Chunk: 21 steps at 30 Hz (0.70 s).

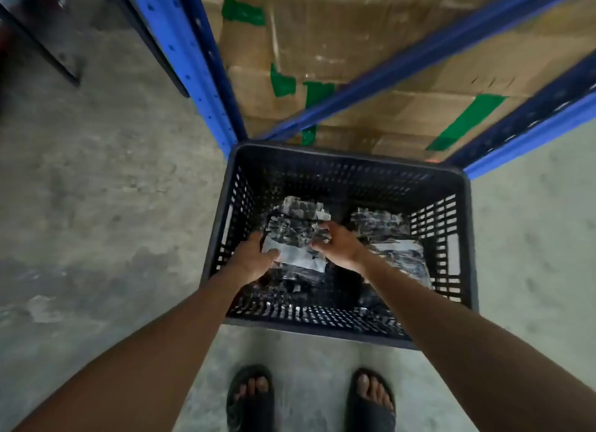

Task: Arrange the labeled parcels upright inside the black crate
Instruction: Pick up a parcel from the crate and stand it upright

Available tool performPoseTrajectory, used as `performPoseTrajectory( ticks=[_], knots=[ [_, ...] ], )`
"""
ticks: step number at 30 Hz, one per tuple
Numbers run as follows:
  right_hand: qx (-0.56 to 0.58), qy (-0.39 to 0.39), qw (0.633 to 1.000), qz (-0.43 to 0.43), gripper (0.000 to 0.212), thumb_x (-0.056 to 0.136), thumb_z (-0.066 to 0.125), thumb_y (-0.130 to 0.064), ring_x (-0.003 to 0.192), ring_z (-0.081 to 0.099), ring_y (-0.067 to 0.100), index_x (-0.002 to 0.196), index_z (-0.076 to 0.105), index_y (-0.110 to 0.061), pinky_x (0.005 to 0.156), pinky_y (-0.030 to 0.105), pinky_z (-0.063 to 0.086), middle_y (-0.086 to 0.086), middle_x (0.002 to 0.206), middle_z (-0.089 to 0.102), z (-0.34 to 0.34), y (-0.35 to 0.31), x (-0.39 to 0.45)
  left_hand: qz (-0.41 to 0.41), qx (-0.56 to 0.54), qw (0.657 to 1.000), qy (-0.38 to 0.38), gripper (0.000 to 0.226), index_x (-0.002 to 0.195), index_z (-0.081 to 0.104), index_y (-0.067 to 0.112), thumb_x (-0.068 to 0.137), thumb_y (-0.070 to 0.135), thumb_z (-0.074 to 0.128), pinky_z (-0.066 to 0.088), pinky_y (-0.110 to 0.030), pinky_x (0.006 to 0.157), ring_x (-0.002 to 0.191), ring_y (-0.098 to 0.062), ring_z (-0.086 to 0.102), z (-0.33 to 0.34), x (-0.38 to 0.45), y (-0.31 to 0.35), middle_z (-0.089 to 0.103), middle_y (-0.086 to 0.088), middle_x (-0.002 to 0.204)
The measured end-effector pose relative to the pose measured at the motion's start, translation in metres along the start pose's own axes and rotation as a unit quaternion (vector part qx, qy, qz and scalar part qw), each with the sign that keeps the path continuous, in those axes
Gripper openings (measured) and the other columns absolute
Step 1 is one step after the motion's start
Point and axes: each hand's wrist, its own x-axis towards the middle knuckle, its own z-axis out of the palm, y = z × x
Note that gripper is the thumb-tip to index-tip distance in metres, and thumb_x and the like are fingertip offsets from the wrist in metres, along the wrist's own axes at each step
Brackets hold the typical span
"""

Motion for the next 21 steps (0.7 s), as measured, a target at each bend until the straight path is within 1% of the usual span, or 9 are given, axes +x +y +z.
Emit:
performPoseTrajectory(
  ticks=[3, 5, 6, 8, 10, 13, 15, 17, 21],
  knots=[
    [0.008, -0.007, 0.999, 0.031, 0.065, 0.095, 0.066, -0.035, 0.129, 0.051, 0.037, 0.151, 0.039, -0.018, 0.100, 0.040, 0.051, 0.016, 0.152, 0.032, 0.019, 0.024, 0.037, -0.005, -0.033, 0.999, -0.004, 0.074, 0.156, 0.019, 0.019, 0.097, 0.043, 0.056, 0.045, -0.037, 0.099, 0.128, -0.034, 0.052, 0.022, 0.042, -0.008, 0.046, -0.015, 0.149],
    [0.016, 0.025, 0.999, 0.021, 0.063, 0.095, 0.066, -0.035, 0.129, 0.043, 0.036, 0.147, 0.036, -0.015, 0.095, 0.035, 0.046, 0.016, 0.150, 0.026, 0.027, 0.039, 0.060, -0.016, -0.085, 0.996, 0.012, 0.064, 0.145, 0.021, 0.019, 0.096, 0.042, 0.055, 0.049, -0.035, 0.079, 0.097, -0.029, 0.063, 0.032, 0.066, -0.008, 0.057, -0.017, 0.127],
    [0.027, 0.040, 0.999, 0.017, 0.067, 0.094, 0.067, -0.038, 0.128, 0.041, 0.033, 0.148, 0.033, -0.015, 0.091, 0.032, 0.041, 0.013, 0.148, 0.028, 0.030, 0.044, 0.069, -0.018, -0.093, 0.995, 0.028, 0.063, 0.143, 0.021, 0.019, 0.096, 0.044, 0.054, 0.047, -0.035, 0.075, 0.095, -0.029, 0.063, 0.037, 0.076, -0.010, 0.056, -0.016, 0.126],
    [0.082, 0.042, 0.995, 0.039, 0.082, 0.089, 0.071, -0.045, 0.125, 0.042, 0.026, 0.153, 0.028, -0.018, 0.089, 0.033, 0.040, 0.006, 0.142, 0.039, 0.031, 0.053, 0.083, -0.004, -0.094, 0.994, 0.053, 0.075, 0.153, 0.017, 0.020, 0.094, 0.051, 0.051, 0.044, -0.035, 0.093, 0.124, -0.034, 0.054, 0.043, 0.092, -0.015, 0.046, -0.014, 0.148],
    [0.148, 0.002, 0.987, 0.064, 0.095, 0.083, 0.074, -0.051, 0.132, 0.046, 0.028, 0.158, 0.022, -0.023, 0.082, 0.033, 0.048, 0.005, 0.152, 0.041, 0.028, 0.061, 0.091, 0.017, -0.099, 0.992, 0.071, 0.087, 0.158, 0.018, 0.021, 0.088, 0.062, 0.048, 0.034, -0.038, 0.112, 0.143, -0.033, 0.037, 0.044, 0.105, -0.021, 0.033, -0.009, 0.160],
    [0.187, -0.037, 0.979, 0.066, 0.110, 0.080, 0.079, -0.050, 0.143, 0.041, 0.031, 0.162, 0.010, -0.024, 0.069, 0.030, 0.055, 0.006, 0.164, 0.031, 0.023, 0.063, 0.088, 0.027, -0.076, 0.997, 0.002, 0.094, 0.157, 0.027, 0.020, 0.080, 0.071, 0.046, 0.031, -0.045, 0.116, 0.146, -0.033, 0.031, 0.032, 0.109, -0.016, 0.028, -0.009, 0.162],
    [0.167, -0.028, 0.984, 0.059, 0.100, 0.080, 0.080, -0.046, 0.133, 0.050, 0.029, 0.158, 0.024, -0.017, 0.074, 0.035, 0.059, 0.009, 0.159, 0.041, 0.021, 0.056, 0.084, 0.017, -0.048, 0.996, -0.075, 0.089, 0.158, 0.024, 0.022, 0.086, 0.071, 0.043, 0.022, -0.049, 0.119, 0.150, -0.033, 0.021, 0.020, 0.103, -0.011, 0.020, -0.009, 0.165],
    [0.147, -0.007, 0.988, 0.046, 0.087, 0.083, 0.078, -0.043, 0.124, 0.054, 0.027, 0.152, 0.032, -0.016, 0.070, 0.034, 0.058, 0.009, 0.154, 0.046, 0.020, 0.048, 0.075, -0.010, -0.058, 0.991, -0.124, 0.086, 0.159, 0.018, 0.021, 0.092, 0.066, 0.045, 0.018, -0.049, 0.121, 0.152, -0.032, 0.015, 0.009, 0.096, -0.006, 0.012, -0.009, 0.167],
    [0.166, -0.006, 0.986, 0.025, 0.079, 0.086, 0.077, -0.038, 0.122, 0.058, 0.033, 0.150, 0.035, -0.019, 0.067, 0.036, 0.058, 0.009, 0.148, 0.050, 0.012, 0.040, 0.054, -0.026, -0.163, 0.972, -0.166, 0.076, 0.154, 0.032, 0.016, 0.095, 0.064, 0.038, 0.035, -0.045, 0.114, 0.136, -0.033, 0.045, -0.005, 0.079, 0.003, 0.041, -0.015, 0.155]
  ],
)
